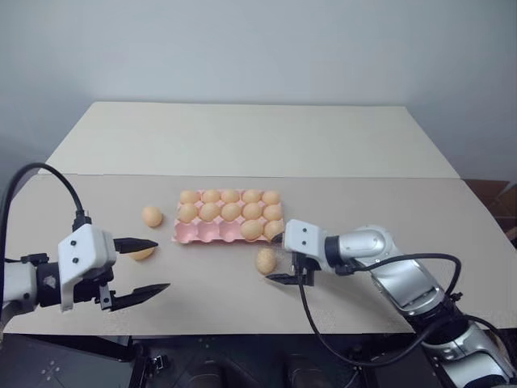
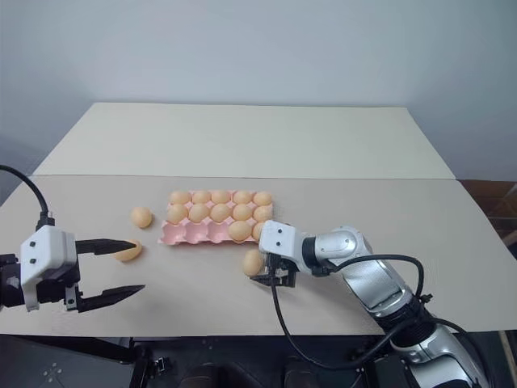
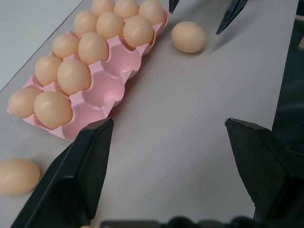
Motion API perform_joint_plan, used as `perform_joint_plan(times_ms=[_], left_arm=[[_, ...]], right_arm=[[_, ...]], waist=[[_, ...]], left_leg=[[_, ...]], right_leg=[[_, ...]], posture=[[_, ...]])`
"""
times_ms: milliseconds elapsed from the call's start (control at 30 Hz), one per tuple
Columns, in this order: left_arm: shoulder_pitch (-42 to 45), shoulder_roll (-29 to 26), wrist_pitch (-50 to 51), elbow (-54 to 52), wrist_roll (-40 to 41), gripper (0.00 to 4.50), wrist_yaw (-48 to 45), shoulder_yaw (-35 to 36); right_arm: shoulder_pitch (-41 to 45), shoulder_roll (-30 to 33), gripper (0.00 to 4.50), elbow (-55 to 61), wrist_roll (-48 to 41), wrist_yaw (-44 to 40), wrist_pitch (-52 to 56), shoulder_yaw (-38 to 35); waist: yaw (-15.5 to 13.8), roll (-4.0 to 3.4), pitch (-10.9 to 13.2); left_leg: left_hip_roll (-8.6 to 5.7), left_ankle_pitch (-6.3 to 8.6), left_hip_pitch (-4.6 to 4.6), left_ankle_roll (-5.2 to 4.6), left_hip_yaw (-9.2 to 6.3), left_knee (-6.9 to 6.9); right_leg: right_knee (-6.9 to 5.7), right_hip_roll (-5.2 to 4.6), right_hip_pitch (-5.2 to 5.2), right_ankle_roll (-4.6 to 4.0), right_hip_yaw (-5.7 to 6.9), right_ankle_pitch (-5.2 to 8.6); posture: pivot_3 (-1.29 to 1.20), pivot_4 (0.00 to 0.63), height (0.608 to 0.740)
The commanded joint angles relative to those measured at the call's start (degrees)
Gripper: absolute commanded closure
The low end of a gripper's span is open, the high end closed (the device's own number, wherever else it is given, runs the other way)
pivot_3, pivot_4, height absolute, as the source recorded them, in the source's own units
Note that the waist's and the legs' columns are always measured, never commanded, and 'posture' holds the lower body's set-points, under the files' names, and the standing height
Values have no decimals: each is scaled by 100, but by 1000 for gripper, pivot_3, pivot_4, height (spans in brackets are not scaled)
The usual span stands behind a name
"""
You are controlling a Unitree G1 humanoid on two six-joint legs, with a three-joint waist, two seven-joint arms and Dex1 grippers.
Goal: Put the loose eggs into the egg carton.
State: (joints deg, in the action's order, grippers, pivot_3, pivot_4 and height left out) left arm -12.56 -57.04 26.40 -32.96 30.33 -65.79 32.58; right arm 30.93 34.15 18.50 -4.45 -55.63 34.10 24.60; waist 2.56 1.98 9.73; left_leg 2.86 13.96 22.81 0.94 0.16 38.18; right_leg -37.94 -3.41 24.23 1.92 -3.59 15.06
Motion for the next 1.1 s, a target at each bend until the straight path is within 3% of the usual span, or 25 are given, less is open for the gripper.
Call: perform_joint_plan(times_ms=[33, 367, 467, 567, 600, 833, 1100], left_arm=[[11, -28, -38, -145, -7, 443, 81, 47], [-392, 26, 141, -392, 6, 443, 212, 355], [-405, 41, 130, -399, 1, 443, 271, 323], [-350, 27, 120, -386, 4, 443, 323, 258], [-335, 21, 110, -371, 4, 443, 328, 247], [-463, 36, 47, -279, -69, 443, 265, 411], [-610, 109, -39, -85, -221, 443, 245, 571]], right_arm=[[98, -82, 29, -65, 149, 95, -162, 69], [292, -417, 29, -639, 324, 103, -177, 170], [260, -383, 568, -540, 274, 65, -135, 116], [198, -315, 1632, -438, 284, 30, -119, 114], [170, -279, 1787, -382, 291, 18, -133, 114], [278, -90, 1787, 246, 49, -138, -36, -148], [1262, -905, 1787, -537, 412, 530, -705, -71]], waist=[[-5, 0, 0], [-2, 0, 0], [-9, 0, 0], [-11, 0, 0], [-11, 0, 0], [10, 0, 0], [14, 0, 0]], left_leg=[[0, 0, 1, 0, 0, 0], [0, 0, 0, 0, 0, 0], [0, 0, 0, 0, 0, 0], [0, 0, 0, 0, 0, 0], [0, 0, 0, 0, 0, 0], [0, 0, -1, 0, 0, 0], [1, 0, -5, 0, 0, -4]], right_leg=[[0, 0, 0, 0, 0, 0], [-1, 0, 1, 0, 0, 0], [0, 0, 0, 0, 0, 0], [-1, -1, -1, 0, 1, 0], [-1, 0, -1, 0, 1, 0], [-2, 0, 0, 0, 0, 0], [-3, 1, 1, 0, -1, 0]], posture=[[0, 150, 740], [0, 150, 740], [0, 150, 740], [0, 150, 740], [0, 150, 740], [0, 150, 740], [0, 150, 740]])
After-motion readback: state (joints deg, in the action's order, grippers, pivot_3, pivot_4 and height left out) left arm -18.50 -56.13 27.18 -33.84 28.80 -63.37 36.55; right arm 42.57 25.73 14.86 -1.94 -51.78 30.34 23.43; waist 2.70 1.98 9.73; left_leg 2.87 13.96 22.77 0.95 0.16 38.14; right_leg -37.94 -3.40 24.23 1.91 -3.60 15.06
